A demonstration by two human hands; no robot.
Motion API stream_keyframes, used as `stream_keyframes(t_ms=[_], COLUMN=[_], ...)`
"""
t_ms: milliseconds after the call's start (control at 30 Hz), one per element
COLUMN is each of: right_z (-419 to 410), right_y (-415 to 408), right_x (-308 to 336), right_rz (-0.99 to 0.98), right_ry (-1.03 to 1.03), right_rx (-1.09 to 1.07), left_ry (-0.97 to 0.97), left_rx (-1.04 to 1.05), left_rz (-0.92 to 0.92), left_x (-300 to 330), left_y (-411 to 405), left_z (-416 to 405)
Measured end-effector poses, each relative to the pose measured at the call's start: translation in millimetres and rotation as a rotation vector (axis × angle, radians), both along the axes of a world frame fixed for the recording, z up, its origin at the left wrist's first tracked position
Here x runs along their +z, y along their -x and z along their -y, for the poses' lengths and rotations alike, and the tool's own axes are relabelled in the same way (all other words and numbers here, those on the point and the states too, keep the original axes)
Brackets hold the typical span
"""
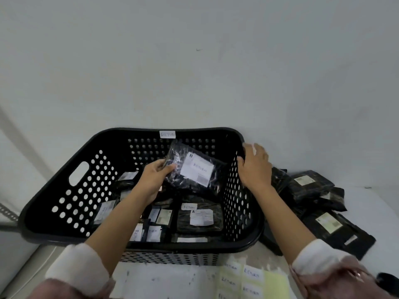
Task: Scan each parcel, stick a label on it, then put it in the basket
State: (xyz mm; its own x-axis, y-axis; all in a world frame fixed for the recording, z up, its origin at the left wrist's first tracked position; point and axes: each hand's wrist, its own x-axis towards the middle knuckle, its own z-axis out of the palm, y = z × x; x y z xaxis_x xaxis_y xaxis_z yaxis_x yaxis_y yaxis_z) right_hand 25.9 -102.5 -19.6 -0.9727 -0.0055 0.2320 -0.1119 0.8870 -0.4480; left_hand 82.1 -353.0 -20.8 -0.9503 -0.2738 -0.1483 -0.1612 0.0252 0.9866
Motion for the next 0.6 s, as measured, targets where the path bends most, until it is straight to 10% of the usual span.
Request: stream_keyframes(t_ms=[367, 600], right_z=[5, 5], right_y=[9, 9], right_x=[-22, -20], right_rz=[0.11, 0.132], right_ry=[-0.16, -0.145], right_rx=[-0.014, -0.007], left_ry=[0.006, 0.817], left_rx=[0.072, -0.439], left_rz=[0.426, 0.484], left_x=[-96, -132], left_y=[96, 98], left_z=[-5, -30])
